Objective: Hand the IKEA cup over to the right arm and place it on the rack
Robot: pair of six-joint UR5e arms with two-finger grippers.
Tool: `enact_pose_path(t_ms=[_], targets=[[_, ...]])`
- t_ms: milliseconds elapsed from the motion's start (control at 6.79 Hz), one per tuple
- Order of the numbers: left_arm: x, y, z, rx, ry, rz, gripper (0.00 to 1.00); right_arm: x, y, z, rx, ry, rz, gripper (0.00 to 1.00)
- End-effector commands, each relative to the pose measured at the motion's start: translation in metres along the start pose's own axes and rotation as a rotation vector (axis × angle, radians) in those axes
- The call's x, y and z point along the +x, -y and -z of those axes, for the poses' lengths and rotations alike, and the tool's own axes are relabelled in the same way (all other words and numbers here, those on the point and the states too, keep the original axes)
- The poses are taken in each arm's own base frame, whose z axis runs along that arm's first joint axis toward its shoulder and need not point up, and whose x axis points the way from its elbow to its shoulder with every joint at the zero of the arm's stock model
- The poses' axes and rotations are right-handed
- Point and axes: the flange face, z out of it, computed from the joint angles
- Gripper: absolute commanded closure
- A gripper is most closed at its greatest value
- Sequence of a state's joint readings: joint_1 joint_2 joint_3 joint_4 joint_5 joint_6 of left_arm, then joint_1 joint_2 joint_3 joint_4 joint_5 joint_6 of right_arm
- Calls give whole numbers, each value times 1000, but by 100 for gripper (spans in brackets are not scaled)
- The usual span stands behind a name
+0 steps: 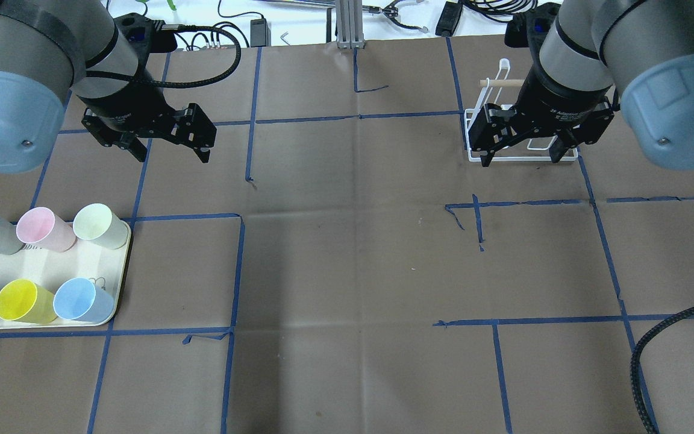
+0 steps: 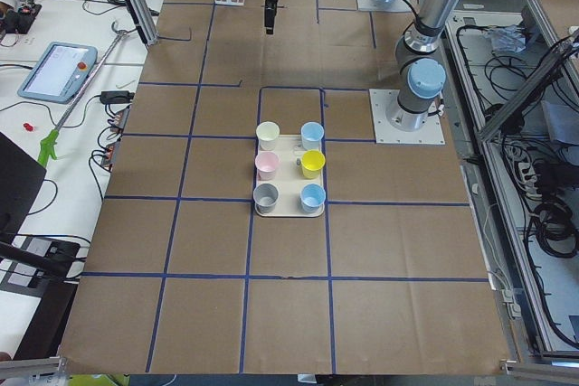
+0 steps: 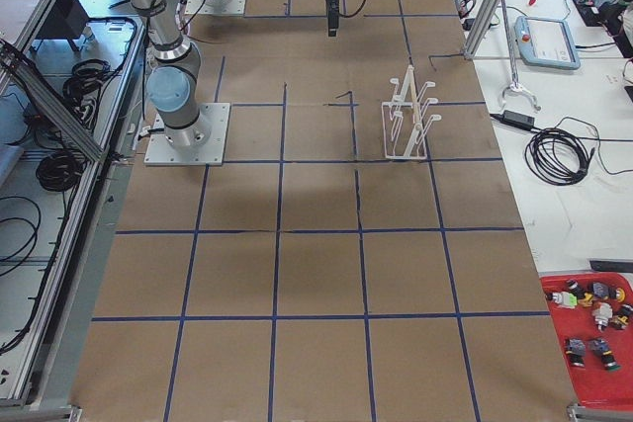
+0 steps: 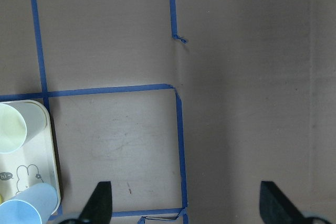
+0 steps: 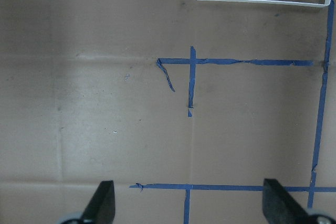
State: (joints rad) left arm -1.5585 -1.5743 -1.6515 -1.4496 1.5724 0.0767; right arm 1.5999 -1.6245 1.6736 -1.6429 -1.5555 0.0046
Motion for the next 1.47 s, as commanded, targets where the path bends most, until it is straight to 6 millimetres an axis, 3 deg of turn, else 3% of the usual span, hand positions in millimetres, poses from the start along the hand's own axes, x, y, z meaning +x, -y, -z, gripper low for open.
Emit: enact_pose_path(t_ms=[0, 1031, 1178, 1326], targets=[[0, -1, 0, 0, 0, 0, 0, 0, 0, 0, 0, 0, -2, 0], [1, 1, -7, -12, -7, 0, 0, 0, 1, -2, -5, 0, -2, 0], [-1, -3, 7, 27, 2, 3, 0, 0, 0, -2, -3, 0, -3, 0], [-3, -1, 7, 35, 3, -11, 0, 0, 0, -2, -3, 0, -3, 0]])
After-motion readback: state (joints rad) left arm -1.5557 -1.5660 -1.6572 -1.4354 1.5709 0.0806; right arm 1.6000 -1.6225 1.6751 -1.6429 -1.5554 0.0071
